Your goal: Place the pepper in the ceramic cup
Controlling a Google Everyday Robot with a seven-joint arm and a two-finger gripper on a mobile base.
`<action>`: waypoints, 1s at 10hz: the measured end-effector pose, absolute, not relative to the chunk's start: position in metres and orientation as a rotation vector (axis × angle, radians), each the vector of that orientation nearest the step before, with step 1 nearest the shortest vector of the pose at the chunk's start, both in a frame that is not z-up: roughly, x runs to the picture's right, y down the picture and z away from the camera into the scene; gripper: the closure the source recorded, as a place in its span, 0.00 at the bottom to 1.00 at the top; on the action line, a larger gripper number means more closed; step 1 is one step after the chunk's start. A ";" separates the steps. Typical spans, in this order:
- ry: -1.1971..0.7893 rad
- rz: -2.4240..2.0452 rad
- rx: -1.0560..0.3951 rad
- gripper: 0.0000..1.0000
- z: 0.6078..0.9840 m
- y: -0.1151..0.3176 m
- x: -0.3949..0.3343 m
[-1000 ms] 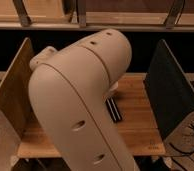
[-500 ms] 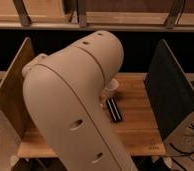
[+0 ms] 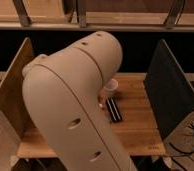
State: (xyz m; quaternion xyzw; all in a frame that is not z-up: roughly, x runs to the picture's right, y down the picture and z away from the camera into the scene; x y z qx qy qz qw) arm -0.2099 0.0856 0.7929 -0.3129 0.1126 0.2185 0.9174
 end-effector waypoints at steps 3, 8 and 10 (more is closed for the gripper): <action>0.209 0.461 -0.716 0.20 0.812 0.110 -0.216; 0.229 0.461 -0.838 0.20 0.846 0.145 -0.215; 0.254 0.460 -0.874 0.20 0.858 0.153 -0.212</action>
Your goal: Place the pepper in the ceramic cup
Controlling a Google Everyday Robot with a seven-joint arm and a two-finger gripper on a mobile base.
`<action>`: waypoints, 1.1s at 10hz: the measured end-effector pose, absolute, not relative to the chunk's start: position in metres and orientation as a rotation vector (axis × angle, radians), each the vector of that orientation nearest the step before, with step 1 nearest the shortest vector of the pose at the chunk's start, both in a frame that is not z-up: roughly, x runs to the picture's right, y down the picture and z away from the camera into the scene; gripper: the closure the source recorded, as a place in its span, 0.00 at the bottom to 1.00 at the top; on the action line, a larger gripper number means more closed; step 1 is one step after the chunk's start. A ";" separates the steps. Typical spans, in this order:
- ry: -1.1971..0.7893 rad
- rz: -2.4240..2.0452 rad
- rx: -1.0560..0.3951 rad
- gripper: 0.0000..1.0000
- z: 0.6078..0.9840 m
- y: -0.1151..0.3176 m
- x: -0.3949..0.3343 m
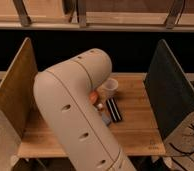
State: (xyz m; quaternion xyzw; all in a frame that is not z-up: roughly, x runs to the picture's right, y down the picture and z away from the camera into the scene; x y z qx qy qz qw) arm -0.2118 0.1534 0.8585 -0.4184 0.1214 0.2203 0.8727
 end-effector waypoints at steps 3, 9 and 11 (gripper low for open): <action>0.280 0.481 -0.912 0.20 0.871 0.159 -0.206; 0.347 0.497 -0.932 0.74 0.878 0.161 -0.187; 0.359 0.500 -0.937 0.91 0.880 0.163 -0.186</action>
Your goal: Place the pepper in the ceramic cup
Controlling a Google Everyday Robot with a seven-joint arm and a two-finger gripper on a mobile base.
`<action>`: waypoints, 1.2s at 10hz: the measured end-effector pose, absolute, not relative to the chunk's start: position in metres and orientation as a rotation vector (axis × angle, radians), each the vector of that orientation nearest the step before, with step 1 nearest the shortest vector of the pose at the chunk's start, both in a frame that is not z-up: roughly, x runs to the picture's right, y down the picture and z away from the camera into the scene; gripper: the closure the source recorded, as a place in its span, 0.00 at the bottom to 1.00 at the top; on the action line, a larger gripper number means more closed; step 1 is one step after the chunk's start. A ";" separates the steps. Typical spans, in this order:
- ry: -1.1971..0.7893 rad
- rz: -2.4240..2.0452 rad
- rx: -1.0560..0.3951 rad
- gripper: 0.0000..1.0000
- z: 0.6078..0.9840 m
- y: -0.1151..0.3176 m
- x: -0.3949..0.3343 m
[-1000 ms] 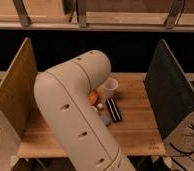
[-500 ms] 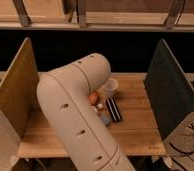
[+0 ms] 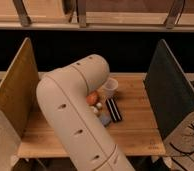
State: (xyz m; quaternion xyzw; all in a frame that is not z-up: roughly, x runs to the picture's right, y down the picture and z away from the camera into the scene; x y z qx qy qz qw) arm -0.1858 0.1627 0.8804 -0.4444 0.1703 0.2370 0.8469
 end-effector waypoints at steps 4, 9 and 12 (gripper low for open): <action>0.371 0.496 -0.913 1.00 0.885 0.156 -0.187; 0.266 0.452 -0.751 1.00 0.865 0.079 -0.234; 0.204 0.480 -0.608 1.00 0.841 0.013 -0.244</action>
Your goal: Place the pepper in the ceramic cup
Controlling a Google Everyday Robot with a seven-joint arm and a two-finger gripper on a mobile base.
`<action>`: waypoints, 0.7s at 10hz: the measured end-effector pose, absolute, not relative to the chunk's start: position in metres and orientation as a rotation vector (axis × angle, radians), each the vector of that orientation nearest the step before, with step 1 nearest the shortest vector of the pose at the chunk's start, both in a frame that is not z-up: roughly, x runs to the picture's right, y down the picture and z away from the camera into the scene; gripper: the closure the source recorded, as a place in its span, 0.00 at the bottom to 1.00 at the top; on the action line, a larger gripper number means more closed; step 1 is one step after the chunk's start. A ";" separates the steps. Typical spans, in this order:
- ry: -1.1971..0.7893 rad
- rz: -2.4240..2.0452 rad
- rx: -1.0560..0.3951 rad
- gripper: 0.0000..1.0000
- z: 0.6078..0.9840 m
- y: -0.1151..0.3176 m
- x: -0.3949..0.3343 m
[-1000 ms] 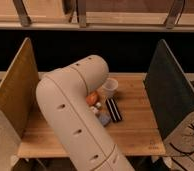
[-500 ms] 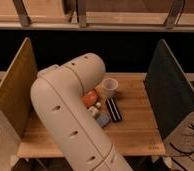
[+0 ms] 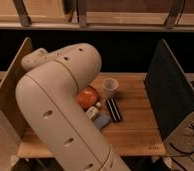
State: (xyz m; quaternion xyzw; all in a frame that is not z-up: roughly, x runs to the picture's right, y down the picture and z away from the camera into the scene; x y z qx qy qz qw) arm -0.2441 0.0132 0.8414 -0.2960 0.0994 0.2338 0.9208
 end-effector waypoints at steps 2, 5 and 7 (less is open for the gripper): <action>0.183 0.586 -0.479 1.00 0.820 -0.039 -0.217; 0.164 0.683 -0.389 1.00 0.803 -0.073 -0.186; 0.164 0.676 -0.393 1.00 0.804 -0.069 -0.189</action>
